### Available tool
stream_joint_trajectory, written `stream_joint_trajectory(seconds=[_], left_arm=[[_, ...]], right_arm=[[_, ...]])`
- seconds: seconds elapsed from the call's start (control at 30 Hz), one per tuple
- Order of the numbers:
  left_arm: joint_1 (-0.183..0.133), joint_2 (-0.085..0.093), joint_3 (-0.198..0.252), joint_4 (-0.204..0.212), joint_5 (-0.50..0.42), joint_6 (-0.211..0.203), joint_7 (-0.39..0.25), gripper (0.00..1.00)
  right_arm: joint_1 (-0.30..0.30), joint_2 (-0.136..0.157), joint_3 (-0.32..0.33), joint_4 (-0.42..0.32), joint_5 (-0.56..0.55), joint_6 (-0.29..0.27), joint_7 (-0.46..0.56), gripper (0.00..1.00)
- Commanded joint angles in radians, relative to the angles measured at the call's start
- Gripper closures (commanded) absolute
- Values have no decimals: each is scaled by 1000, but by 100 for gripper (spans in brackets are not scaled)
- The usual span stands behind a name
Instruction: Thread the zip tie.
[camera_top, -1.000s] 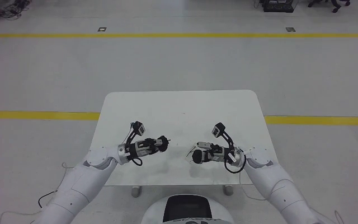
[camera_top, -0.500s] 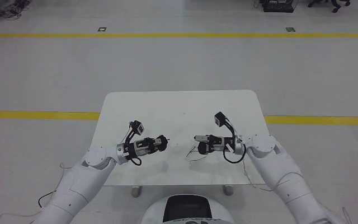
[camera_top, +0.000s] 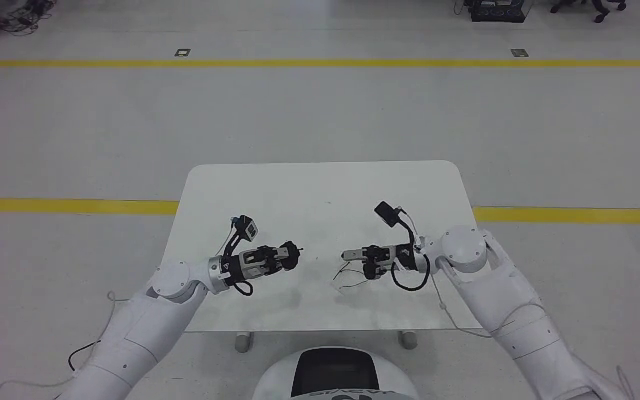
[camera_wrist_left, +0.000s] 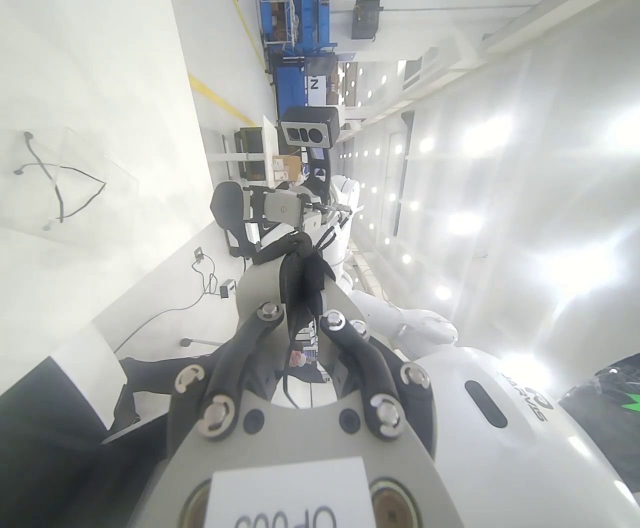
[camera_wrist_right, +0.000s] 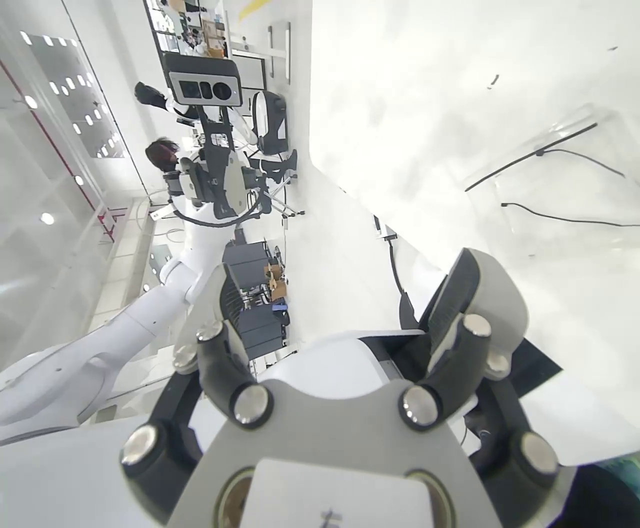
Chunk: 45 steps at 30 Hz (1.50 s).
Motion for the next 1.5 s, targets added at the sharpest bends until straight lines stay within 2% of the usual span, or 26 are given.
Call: stream_joint_trajectory(seconds=[0.0, 0.1, 0.3, 0.5, 0.63, 0.7, 1.1, 1.3, 1.47], left_arm=[[0, 0, 0, 0, 0, 0, 0, 100], [0, 0, 0, 0, 0, 0, 0, 100], [0, 0, 0, 0, 0, 0, 0, 100], [0, 0, 0, 0, 0, 0, 0, 100], [0, 0, 0, 0, 0, 0, 0, 100], [0, 0, 0, 0, 0, 0, 0, 100], [0, 0, 0, 0, 0, 0, 0, 100], [0, 0, 0, 0, 0, 0, 0, 100], [0, 0, 0, 0, 0, 0, 0, 100]], right_arm=[[0, 0, 0, 0, 0, 0, 0, 0], [3, 1, -6, -13, -30, 10, -22, 0], [67, 8, -38, -39, -148, 105, 38, 0], [148, 5, -106, -38, -256, 198, 122, 0], [179, 0, -158, -33, -305, 248, 151, 0], [182, -2, -176, -32, -316, 246, 153, 0], [177, -2, -183, -30, -328, 238, 128, 0], [238, -4, -229, -23, -413, 280, 192, 0], [300, -19, -285, 19, -463, 283, 251, 0]])
